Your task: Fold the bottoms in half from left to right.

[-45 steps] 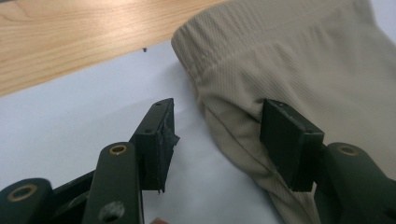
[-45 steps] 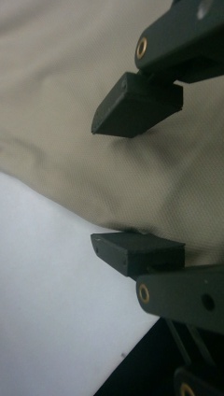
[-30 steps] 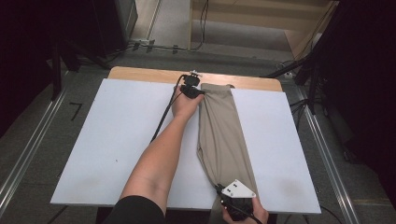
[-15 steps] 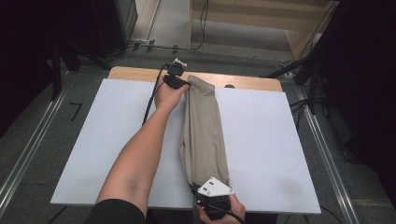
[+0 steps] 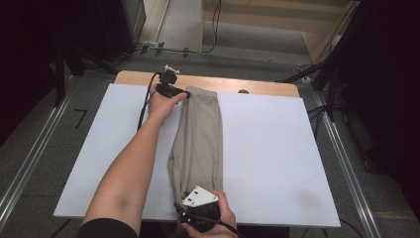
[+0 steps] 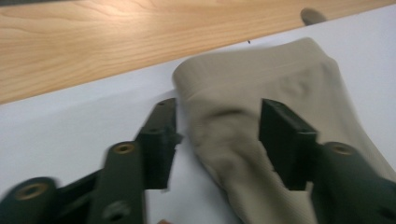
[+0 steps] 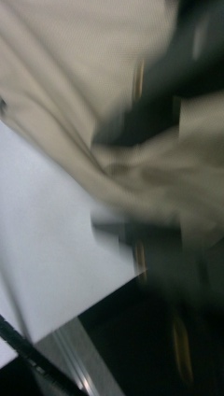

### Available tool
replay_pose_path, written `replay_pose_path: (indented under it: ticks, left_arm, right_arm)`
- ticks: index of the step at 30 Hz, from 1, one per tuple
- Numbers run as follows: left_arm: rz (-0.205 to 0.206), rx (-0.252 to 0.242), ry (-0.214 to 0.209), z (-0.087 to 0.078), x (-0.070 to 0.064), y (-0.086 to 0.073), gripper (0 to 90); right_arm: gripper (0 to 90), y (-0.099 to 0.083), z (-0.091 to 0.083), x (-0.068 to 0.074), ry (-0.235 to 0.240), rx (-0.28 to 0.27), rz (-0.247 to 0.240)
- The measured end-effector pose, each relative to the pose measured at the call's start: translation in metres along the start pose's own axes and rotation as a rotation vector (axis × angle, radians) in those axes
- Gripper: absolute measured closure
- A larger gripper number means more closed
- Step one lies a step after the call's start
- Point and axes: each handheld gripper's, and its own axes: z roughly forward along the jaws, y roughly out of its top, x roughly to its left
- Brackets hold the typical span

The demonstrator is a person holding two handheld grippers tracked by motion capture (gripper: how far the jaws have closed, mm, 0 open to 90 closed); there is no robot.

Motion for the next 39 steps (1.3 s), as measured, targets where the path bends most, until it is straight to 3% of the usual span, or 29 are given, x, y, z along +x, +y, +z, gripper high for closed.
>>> replay_pose_path:
  ticks: [3, 6, 9, 12, 13, 14, 15, 18, 23, 27, 29, 30, 32, 34, 37, 39]
  left_arm:
    - [0.004, -0.082, -0.036, -0.024, 0.012, -0.013, 38.2]
    - [0.002, -0.154, -0.098, -0.044, 0.017, -0.036, 34.7]
    - [0.035, -0.176, -0.146, -0.059, 0.016, -0.064, 22.5]
    - [0.064, -0.199, -0.191, -0.075, 0.006, -0.09, 13.8]
    - [0.064, -0.199, -0.191, -0.075, 0.006, -0.09, 13.7]
    - [0.088, -0.203, -0.208, -0.081, -0.001, -0.101, 13.0]
    - [0.129, -0.195, -0.215, -0.091, -0.012, -0.114, 9.2]
    - [0.165, -0.209, -0.252, -0.11, -0.032, -0.138, 7.8]
    - [0.182, -0.232, -0.322, -0.137, -0.063, -0.189, 6.5]
    - [0.203, -0.208, -0.312, -0.153, -0.081, -0.232, 6.5]
    - [0.205, -0.183, -0.303, -0.156, -0.085, -0.238, 6.6]
    - [0.215, -0.151, -0.272, -0.164, -0.092, -0.248, 6.7]
    - [0.194, -0.164, -0.308, -0.172, -0.098, -0.264, 10.2]
    - [0.188, -0.134, -0.339, -0.175, -0.108, -0.281, 18.6]
    - [0.197, -0.054, -0.263, -0.174, -0.125, -0.301, 34.7]
    - [0.184, -0.044, -0.274, -0.175, -0.132, -0.311, 37.5]
  right_arm:
    - [12.2, -0.002, -0.012, -0.01, 0.041, 0.005, -0.015]
    - [6.5, -0.008, -0.029, -0.024, 0.06, -0.023, -0.047]
    - [1.0, -0.014, -0.044, -0.042, 0.069, -0.08, -0.028]
    - [0.0, -0.019, -0.052, -0.061, 0.082, -0.132, 0.024]
    - [0.0, -0.019, -0.052, -0.061, 0.082, -0.132, 0.024]
    - [0.0, -0.024, -0.056, -0.07, 0.071, -0.166, 0.061]
    - [0.0, -0.026, -0.058, -0.073, 0.061, -0.176, 0.064]
    - [0.0, -0.029, -0.06, -0.077, 0.043, -0.168, 0.055]
    - [0.0, -0.038, -0.068, -0.083, 0.013, -0.175, 0.083]
    - [0.3, -0.047, -0.072, -0.087, -0.01, -0.165, 0.12]
    - [11.8, -0.052, -0.073, -0.088, -0.015, -0.164, 0.14]
    - [18.2, -0.055, -0.073, -0.088, -0.022, -0.157, 0.15]
    - [29.2, -0.057, -0.071, -0.086, -0.021, -0.14, 0.164]
    - [41.3, -0.061, -0.068, -0.081, -0.03, -0.109, 0.17]
    - [48.5, -0.069, -0.061, -0.073, -0.026, -0.05, 0.17]
    - [54.5, -0.075, -0.058, -0.07, -0.021, -0.013, 0.182]
